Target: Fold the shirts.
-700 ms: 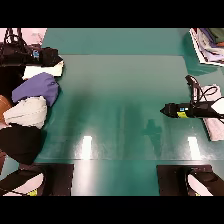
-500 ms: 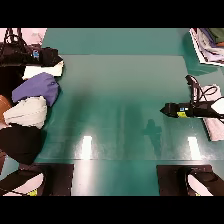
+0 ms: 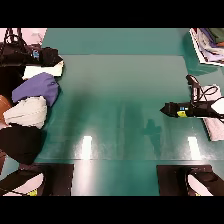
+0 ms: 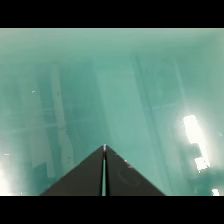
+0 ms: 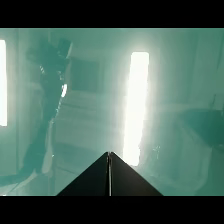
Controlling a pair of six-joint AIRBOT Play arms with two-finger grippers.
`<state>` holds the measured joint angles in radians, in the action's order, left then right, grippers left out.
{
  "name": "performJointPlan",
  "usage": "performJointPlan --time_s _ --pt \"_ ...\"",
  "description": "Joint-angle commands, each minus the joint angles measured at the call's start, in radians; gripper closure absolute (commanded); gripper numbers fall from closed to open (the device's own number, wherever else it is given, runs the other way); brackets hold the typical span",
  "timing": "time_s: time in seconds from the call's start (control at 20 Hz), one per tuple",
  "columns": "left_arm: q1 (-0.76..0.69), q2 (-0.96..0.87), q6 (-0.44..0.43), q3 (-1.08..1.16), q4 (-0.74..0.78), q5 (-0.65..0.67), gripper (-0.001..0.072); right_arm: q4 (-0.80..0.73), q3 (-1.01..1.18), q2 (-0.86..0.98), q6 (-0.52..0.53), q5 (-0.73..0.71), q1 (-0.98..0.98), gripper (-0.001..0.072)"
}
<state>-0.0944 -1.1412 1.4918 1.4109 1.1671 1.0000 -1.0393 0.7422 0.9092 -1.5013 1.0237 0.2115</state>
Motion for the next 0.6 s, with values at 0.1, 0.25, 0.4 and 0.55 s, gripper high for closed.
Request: performJointPlan --time_s 0.1,0.25,0.4,0.55 --pt "0.002 -0.024 -0.038 0.000 0.168 -0.145 0.0111 0.001 0.000 0.001 -0.002 -0.003 0.001 0.0696" --pt "0.049 -0.113 0.034 0.000 0.352 -0.167 0.0111 0.002 0.000 0.001 -0.002 -0.003 0.001 0.0696" --pt "0.139 -0.255 0.039 0.000 0.364 -0.227 0.0111 0.002 0.000 0.001 -0.002 -0.003 0.001 0.0696" --pt "0.198 -0.386 0.038 0.014 0.364 -0.315 0.0111 0.005 0.000 0.001 -0.002 -0.003 0.001 0.0696"
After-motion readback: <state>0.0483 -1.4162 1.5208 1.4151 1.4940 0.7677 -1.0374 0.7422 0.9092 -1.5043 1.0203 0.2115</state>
